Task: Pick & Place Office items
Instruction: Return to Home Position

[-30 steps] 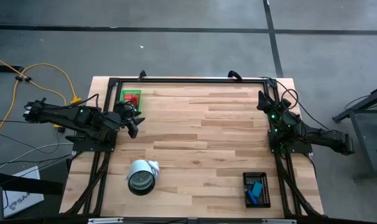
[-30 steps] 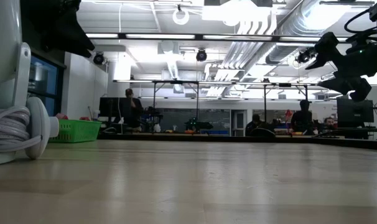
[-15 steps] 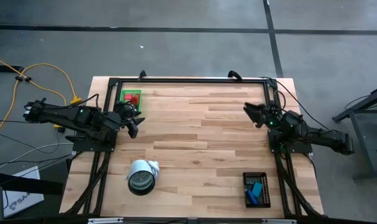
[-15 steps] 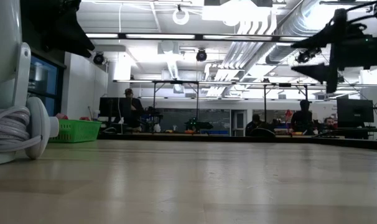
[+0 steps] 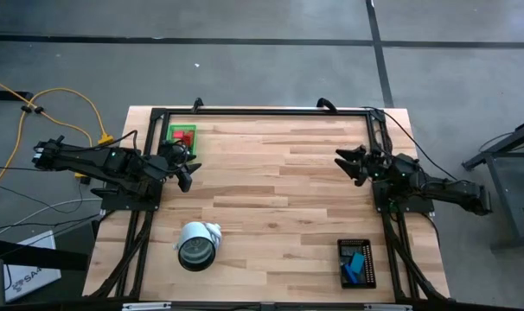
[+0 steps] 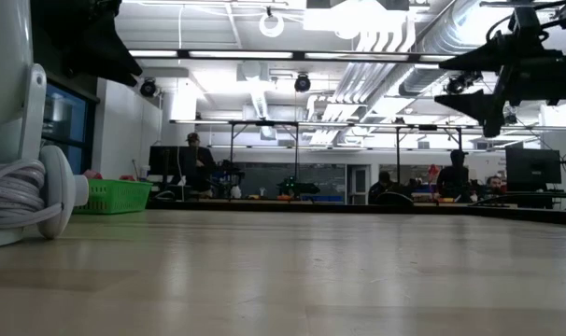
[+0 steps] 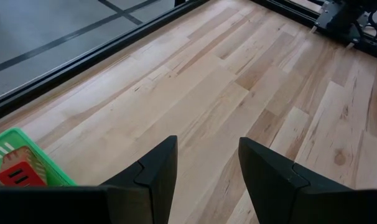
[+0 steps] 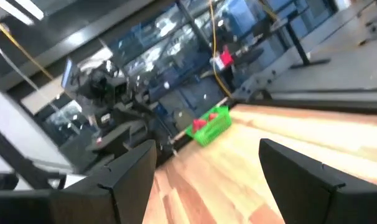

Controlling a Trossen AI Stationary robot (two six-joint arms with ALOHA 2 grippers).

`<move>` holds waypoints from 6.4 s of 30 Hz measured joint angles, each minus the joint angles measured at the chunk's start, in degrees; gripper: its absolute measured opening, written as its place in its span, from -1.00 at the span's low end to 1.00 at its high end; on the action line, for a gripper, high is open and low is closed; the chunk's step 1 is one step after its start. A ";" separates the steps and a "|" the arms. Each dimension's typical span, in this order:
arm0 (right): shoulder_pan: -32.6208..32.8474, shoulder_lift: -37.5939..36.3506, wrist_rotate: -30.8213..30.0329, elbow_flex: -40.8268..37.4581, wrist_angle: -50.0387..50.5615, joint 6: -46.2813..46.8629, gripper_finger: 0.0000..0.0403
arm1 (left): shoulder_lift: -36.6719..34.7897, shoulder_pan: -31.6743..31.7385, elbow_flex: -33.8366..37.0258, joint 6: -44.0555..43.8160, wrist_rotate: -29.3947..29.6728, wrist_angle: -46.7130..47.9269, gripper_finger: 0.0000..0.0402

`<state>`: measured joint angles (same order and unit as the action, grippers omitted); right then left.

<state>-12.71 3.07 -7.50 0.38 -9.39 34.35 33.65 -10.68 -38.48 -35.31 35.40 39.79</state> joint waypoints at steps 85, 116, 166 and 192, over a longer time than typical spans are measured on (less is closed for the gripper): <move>-0.04 0.00 8.51 -0.02 8.44 -4.22 0.35 | -33.46 -14.75 28.05 38.13 0.07 -26.07 -0.18; -0.04 0.00 8.53 -0.02 8.30 -4.24 0.35 | -32.62 7.42 36.63 41.00 -31.20 -38.36 -0.18; -0.03 0.00 8.34 0.00 8.30 -4.24 0.35 | -28.22 8.41 38.07 36.92 -35.78 -40.24 -0.18; -0.03 0.00 8.33 -0.01 8.30 -4.22 0.35 | -28.22 8.41 38.07 36.88 -35.78 -40.24 -0.18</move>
<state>-12.74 3.07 0.83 0.37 -1.08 30.13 5.43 -2.26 -0.40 1.57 -0.38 -0.45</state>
